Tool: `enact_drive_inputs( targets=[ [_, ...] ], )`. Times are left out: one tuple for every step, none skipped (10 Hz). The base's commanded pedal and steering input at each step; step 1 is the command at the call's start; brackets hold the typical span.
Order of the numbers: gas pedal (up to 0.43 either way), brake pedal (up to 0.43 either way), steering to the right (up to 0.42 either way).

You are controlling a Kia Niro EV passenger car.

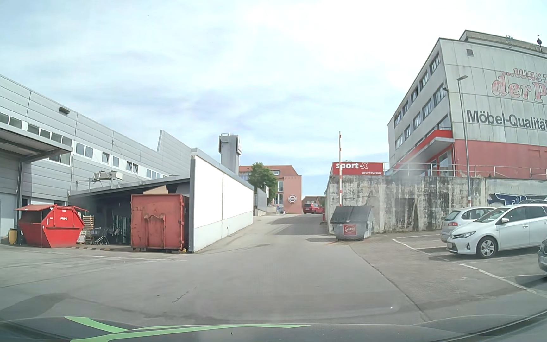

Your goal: Follow the waypoints while adhering to traffic rules and regulations

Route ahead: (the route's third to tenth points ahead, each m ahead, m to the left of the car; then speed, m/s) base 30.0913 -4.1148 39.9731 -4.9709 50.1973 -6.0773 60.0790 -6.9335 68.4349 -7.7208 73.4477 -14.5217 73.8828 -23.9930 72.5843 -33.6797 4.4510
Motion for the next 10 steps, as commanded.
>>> enact_drive_inputs(
  targets=[
    [0.22,0.0,-0.007],
    [0.22,0.0,-0.006],
    [0.22,0.0,-0.006],
    [0.22,0.0,-0.006],
    [0.22,0.0,-0.005],
    [0.22,0.0,-0.005],
    [0.22,0.0,-0.003],
    [0.22,0.0,-0.001],
    [0.22,0.0,0.001],
    [0.22,0.0,0.002]
  ],
)
